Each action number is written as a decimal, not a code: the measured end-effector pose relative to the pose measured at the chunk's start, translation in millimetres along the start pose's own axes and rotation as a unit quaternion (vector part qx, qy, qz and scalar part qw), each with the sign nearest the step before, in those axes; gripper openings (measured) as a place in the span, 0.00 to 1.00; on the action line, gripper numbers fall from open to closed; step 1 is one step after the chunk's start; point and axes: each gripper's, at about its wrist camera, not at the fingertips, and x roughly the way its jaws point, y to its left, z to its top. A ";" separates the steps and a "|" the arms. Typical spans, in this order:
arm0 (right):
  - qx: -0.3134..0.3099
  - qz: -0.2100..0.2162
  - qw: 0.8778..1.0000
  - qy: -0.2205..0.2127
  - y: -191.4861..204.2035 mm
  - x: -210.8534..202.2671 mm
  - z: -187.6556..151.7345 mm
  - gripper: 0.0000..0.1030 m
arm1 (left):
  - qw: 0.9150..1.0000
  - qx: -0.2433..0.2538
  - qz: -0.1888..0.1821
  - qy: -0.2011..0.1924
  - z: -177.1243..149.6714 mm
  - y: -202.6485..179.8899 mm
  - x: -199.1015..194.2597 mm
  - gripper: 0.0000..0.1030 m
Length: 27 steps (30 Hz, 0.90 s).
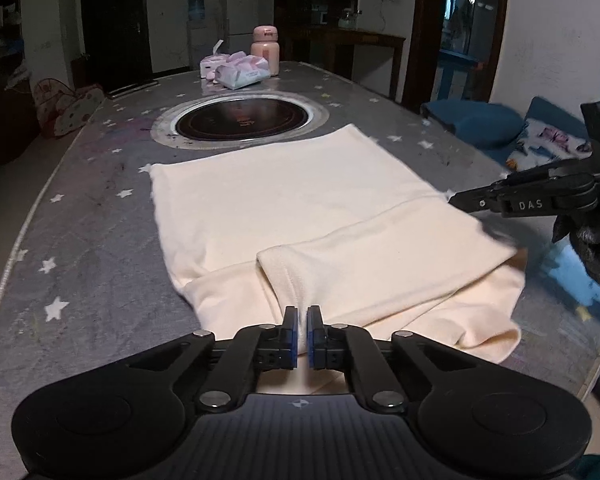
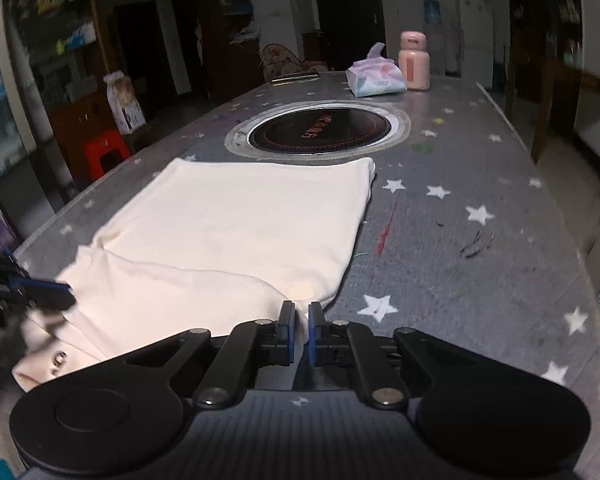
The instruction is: Fold clothes
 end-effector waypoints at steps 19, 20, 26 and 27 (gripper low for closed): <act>-0.097 0.028 0.995 0.006 46.6 -26.7 -13.1 0.17 | 0.999 -0.001 -0.032 -0.001 19.4 -2.8 23.0 0.28; -0.102 0.027 0.994 0.012 48.7 -25.7 -16.6 0.17 | 1.000 -0.003 -0.030 0.003 17.4 -0.7 26.1 0.29; -0.141 0.020 0.990 0.017 60.0 -31.4 -21.8 0.19 | 1.000 -0.007 -0.026 -0.009 15.8 6.0 14.7 0.33; -0.144 0.021 0.989 0.012 60.7 -31.8 -18.7 0.19 | 1.000 -0.009 -0.027 -0.011 17.6 7.0 14.6 0.33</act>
